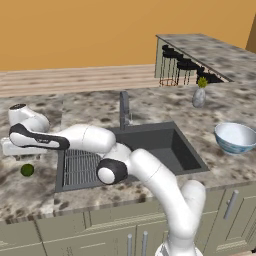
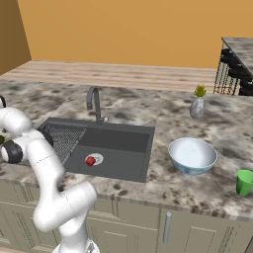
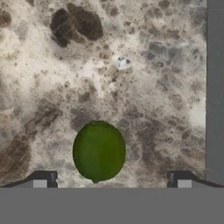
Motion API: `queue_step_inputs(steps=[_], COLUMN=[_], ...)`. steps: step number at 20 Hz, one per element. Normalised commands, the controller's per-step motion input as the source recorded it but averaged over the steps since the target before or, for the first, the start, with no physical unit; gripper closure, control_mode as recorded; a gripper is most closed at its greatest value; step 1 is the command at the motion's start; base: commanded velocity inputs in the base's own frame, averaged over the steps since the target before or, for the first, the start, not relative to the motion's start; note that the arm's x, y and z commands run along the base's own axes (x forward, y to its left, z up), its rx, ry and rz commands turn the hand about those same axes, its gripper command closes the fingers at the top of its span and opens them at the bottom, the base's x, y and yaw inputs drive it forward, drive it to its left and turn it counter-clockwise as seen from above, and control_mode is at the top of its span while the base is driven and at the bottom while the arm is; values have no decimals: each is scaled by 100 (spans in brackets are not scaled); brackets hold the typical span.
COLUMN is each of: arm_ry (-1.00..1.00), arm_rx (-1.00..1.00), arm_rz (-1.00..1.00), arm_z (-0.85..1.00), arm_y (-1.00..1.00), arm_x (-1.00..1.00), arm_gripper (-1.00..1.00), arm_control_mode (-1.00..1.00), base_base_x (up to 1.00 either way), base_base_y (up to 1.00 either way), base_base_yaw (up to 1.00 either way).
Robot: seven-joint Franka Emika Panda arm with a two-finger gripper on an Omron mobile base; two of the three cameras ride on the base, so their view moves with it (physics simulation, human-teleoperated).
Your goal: Remove the bell pepper and lime from the sink. Then move the bowl and cup from the counter to the sink for washing.
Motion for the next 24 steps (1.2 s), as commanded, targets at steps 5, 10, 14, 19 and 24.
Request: queue_step_inputs(steps=[5, 10, 14, 19, 24], arm_ry=[-1, -3, -5, -4, -5], arm_rx=[0, 0, 0, 0, 3], arm_rz=[0, 0, -2, -1, 0], arm_z=[11, 3, 1, 0, 0], arm_y=[-38, -45, -50, -51, -52], arm_x=[-17, -16, -13, -13, -11], arm_gripper=[-100, -100, -100, -100, -100], arm_control_mode=[-100, -100, -100, -100, -100], base_base_x=[0, 0, 0, 0, 0], base_base_y=[0, 0, 0, 0, 0], base_base_yaw=[0, 0, 0, 0, 0])
